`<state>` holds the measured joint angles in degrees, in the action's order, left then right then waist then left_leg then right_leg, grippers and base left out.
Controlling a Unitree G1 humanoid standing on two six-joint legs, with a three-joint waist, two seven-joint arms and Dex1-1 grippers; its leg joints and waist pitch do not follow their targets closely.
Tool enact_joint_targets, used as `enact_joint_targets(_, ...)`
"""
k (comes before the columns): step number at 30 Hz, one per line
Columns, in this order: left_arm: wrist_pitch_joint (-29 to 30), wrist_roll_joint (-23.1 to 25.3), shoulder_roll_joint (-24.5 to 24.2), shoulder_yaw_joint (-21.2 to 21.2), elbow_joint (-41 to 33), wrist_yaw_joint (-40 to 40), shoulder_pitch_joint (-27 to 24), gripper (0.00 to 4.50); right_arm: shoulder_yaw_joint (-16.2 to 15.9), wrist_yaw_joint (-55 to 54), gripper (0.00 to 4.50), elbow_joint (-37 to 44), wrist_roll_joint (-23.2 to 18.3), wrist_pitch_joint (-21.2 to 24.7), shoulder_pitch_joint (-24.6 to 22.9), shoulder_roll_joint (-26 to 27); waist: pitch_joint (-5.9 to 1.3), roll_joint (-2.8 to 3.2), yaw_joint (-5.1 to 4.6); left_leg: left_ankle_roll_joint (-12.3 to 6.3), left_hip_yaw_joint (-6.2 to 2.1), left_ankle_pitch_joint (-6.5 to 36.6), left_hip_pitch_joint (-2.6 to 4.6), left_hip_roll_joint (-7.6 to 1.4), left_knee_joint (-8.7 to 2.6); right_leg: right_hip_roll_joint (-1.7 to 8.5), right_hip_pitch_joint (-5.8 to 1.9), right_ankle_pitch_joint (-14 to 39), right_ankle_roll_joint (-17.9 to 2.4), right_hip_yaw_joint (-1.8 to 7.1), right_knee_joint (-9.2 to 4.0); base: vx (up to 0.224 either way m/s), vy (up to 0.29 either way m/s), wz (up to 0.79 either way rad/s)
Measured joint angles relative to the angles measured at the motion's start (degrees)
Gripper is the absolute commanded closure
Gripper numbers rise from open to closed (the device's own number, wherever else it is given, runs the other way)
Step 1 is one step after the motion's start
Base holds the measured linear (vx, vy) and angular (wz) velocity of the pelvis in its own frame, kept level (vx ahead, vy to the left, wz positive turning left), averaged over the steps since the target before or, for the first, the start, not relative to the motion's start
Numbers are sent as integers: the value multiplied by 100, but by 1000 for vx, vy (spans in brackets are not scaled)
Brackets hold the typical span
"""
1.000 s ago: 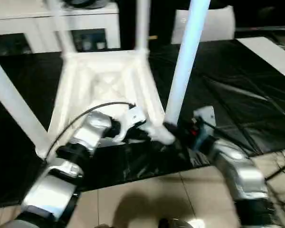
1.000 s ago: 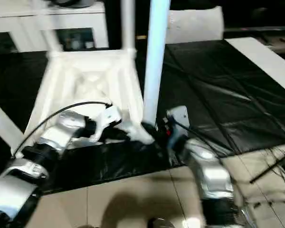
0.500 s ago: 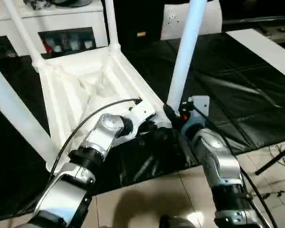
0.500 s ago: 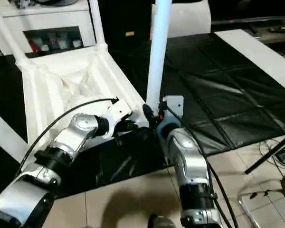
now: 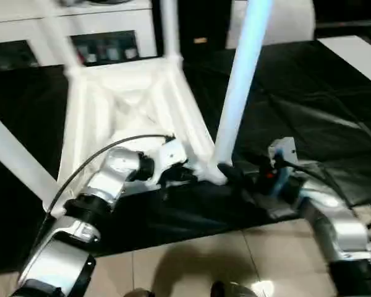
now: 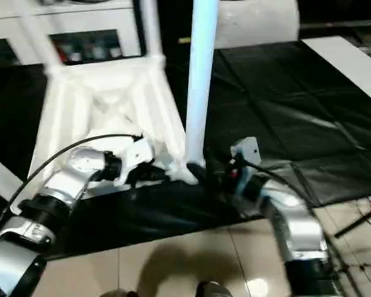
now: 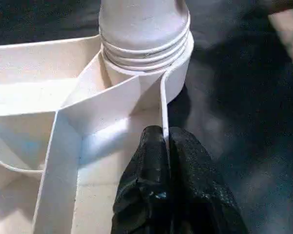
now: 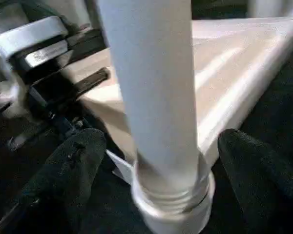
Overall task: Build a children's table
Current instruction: Rotate leg to tighten
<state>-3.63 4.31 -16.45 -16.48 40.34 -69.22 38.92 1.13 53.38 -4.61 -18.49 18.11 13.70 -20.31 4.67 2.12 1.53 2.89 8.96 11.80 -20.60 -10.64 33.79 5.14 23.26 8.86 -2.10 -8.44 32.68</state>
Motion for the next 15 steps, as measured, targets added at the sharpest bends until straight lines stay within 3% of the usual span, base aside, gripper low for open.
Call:
enact_joint_targets(6,-409,-94,-211,-108,150,-740,19,450,-393,1083,43,-56,-127,-27,171,-500,0,-23,166,6,11,3,8,21,21,23,0,-2,-1,16,16,0,0,0)
enact_joint_targets(15,-923,-114,-306,-357,378,-1466,147,450,-777,2187,128,-529,-114,-202,519,-825,-10,-93,354,7,15,3,10,17,30,23,0,-1,0,20,32,0,0,0)
